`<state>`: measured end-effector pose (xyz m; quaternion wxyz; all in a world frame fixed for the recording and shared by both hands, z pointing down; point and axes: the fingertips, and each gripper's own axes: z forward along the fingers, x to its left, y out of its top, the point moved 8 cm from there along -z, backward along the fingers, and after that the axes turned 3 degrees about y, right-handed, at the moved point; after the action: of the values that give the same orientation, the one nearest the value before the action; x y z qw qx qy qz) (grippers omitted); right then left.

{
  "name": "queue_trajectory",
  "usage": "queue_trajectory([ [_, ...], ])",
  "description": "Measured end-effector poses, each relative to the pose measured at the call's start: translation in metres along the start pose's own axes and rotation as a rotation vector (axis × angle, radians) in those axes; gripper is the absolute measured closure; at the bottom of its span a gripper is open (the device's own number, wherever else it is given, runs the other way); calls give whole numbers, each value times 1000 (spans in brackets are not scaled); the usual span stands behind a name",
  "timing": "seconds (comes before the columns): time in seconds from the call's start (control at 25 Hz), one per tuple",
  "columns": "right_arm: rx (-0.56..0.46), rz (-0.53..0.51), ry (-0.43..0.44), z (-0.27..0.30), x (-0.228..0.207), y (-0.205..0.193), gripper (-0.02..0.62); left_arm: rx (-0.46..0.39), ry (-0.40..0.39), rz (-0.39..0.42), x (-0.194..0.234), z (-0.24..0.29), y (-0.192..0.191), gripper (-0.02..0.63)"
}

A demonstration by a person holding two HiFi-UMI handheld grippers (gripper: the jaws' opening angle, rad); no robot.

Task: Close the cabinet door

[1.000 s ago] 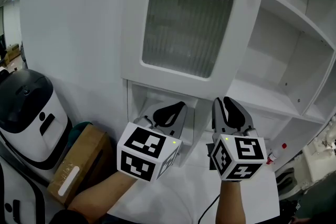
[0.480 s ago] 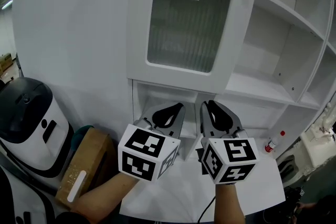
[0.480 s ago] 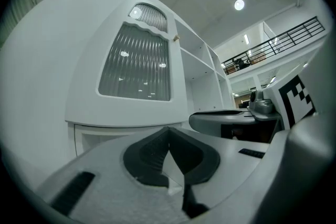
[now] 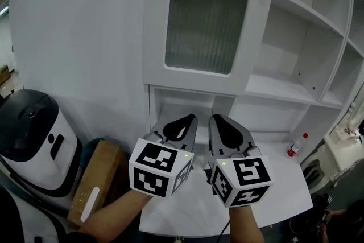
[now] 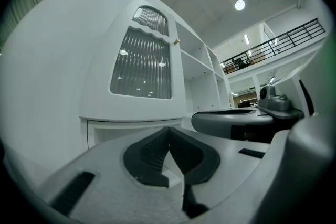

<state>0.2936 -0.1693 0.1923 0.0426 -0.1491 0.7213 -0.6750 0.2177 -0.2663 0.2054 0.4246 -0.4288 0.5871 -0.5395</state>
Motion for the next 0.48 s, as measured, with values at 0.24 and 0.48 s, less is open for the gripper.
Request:
queue_trajectory([
  [0.24, 9, -2, -6, -3, 14, 1, 569, 1, -10, 3, 3, -9, 1, 594],
  [0.48, 14, -10, -7, -3, 24, 1, 569, 0, -18, -3, 8, -16, 1, 594],
])
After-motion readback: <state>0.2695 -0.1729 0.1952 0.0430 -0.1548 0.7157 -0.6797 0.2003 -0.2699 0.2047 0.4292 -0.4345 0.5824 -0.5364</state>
